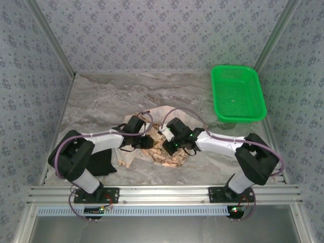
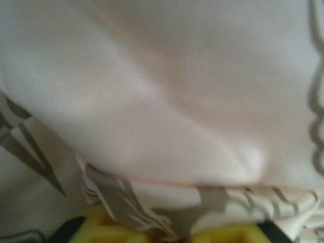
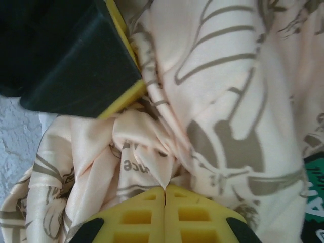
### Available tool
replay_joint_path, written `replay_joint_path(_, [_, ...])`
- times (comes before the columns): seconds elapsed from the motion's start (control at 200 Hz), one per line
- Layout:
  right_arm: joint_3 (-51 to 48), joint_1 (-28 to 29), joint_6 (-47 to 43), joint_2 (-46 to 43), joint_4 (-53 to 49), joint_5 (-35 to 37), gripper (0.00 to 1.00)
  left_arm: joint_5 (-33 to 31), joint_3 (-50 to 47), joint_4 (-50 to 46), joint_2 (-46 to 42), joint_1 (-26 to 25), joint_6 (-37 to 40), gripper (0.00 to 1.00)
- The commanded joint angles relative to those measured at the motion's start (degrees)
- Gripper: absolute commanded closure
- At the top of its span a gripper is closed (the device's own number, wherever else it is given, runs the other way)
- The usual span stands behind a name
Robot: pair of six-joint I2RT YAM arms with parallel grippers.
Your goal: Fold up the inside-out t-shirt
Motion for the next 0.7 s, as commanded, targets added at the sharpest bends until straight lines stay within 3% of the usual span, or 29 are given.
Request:
replay_joint_path(0.0, [-0.94, -2.02, 0.08, -4.38, -0.02, 0.3, 1.0, 1.21, 4.33, 1.79, -0.82, 0.0, 1.69, 0.97])
replay_joint_path(0.12, [-2.23, -7.14, -0.1, -9.33, -1.47, 1.07, 1.0, 6.08, 6.23, 0.12, -5.93, 1.51, 3.62, 1.0])
replay_joint_path(0.255, [-2.67, -13.87, -0.33, -13.0, -3.62, 2.35, 1.0, 11.89, 5.5, 0.31, -13.16, 5.15, 0.13, 1.0])
replay_joint_path(0.395, [-2.83, -19.79, 1.19, -10.65, -3.29, 5.86, 1.0, 20.86, 0.64, 6.77, -16.72, 9.78, -6.07, 1.0])
replay_joint_path(0.52, [-2.05, -20.97, 2.29, -6.62, -2.59, 7.16, 1.0, 25.69, -2.33, 11.88, -14.5, 12.49, -9.7, 1.0])
replay_joint_path(0.615, [-2.11, -19.71, 2.64, -7.25, -2.86, 6.33, 0.7, 25.25, -3.67, 12.53, -13.5, 13.45, -10.09, 1.0])
replay_joint_path(0.695, [-0.81, -17.22, 1.18, -8.97, -6.17, 4.73, 0.57, 23.92, -4.55, 12.66, -13.02, 14.16, -10.18, 1.0])
